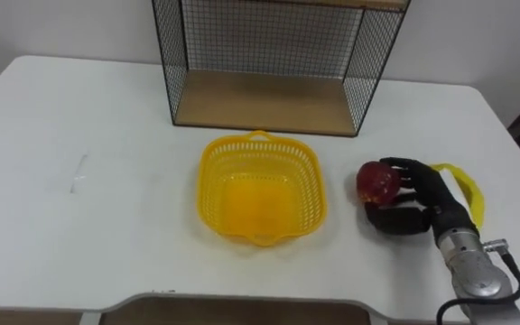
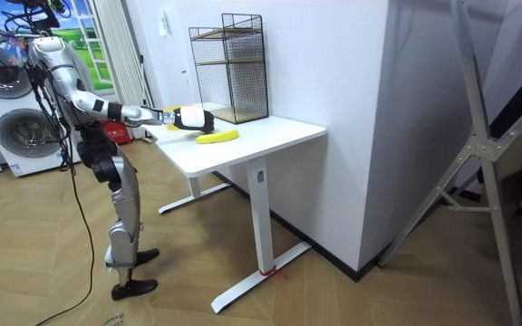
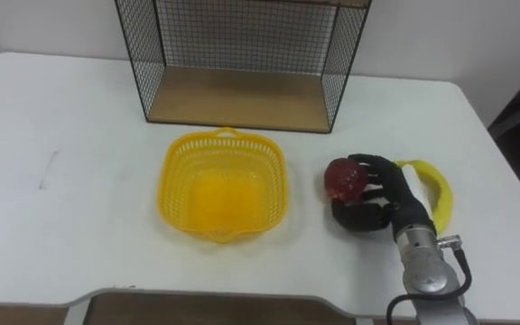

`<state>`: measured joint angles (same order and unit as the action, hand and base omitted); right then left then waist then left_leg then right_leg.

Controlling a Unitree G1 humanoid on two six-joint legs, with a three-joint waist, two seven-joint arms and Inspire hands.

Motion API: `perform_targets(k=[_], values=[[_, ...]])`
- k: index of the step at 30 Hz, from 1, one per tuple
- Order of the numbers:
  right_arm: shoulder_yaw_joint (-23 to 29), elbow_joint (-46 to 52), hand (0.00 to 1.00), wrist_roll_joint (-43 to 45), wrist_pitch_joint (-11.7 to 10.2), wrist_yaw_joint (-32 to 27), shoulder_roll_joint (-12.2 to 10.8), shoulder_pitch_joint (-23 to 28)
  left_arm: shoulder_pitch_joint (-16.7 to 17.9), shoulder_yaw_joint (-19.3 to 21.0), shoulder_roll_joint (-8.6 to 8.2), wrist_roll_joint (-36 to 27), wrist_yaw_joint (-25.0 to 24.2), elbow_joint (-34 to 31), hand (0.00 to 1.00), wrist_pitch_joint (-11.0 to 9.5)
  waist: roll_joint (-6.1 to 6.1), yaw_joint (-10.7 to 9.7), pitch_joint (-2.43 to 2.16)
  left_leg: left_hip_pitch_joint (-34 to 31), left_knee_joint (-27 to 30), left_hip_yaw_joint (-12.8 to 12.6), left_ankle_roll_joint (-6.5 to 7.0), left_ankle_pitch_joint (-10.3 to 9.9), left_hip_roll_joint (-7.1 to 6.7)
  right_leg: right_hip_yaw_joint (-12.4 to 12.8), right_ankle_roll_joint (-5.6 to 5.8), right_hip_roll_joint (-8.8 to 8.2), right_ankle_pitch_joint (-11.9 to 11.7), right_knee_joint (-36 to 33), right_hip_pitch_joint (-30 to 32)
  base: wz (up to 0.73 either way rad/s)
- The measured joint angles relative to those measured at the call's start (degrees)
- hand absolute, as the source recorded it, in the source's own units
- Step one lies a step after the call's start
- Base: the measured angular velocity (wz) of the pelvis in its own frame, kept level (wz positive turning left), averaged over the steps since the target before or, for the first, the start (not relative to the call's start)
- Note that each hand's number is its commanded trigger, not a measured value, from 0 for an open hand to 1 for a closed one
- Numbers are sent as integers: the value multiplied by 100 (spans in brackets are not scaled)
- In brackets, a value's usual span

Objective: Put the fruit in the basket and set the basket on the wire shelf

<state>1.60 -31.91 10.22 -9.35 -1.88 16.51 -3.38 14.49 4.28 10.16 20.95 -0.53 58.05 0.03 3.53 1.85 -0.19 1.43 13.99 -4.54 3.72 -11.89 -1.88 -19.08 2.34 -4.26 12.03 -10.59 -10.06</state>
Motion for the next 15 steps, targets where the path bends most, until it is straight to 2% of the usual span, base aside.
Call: perform_targets(k=[3, 10, 15], values=[[34, 56, 100, -1, -2, -23, -83, 27, 5, -1, -1, 0, 11, 0, 0, 2, -13, -31, 1, -9, -4, -4, -1, 0, 0, 7, 0, 0, 0, 2, 13, 0], [30, 67, 100, -363, 72, -10, -89, 43, 0, 0, -6, -1, 41, 0, 0, 106, -45, -25, -7, -1, 16, -8, -1, 1, 0, -4, 0, -3, 0, 3, 11, 0], [19, 149, 100, -1062, 165, 3, -89, 122, 28, 10, -17, 3, 29, 13, 0, 130, -57, 10, -12, 8, 17, -29, -2, 3, 3, 35, 0, 2, 0, 3, 5, 0]])
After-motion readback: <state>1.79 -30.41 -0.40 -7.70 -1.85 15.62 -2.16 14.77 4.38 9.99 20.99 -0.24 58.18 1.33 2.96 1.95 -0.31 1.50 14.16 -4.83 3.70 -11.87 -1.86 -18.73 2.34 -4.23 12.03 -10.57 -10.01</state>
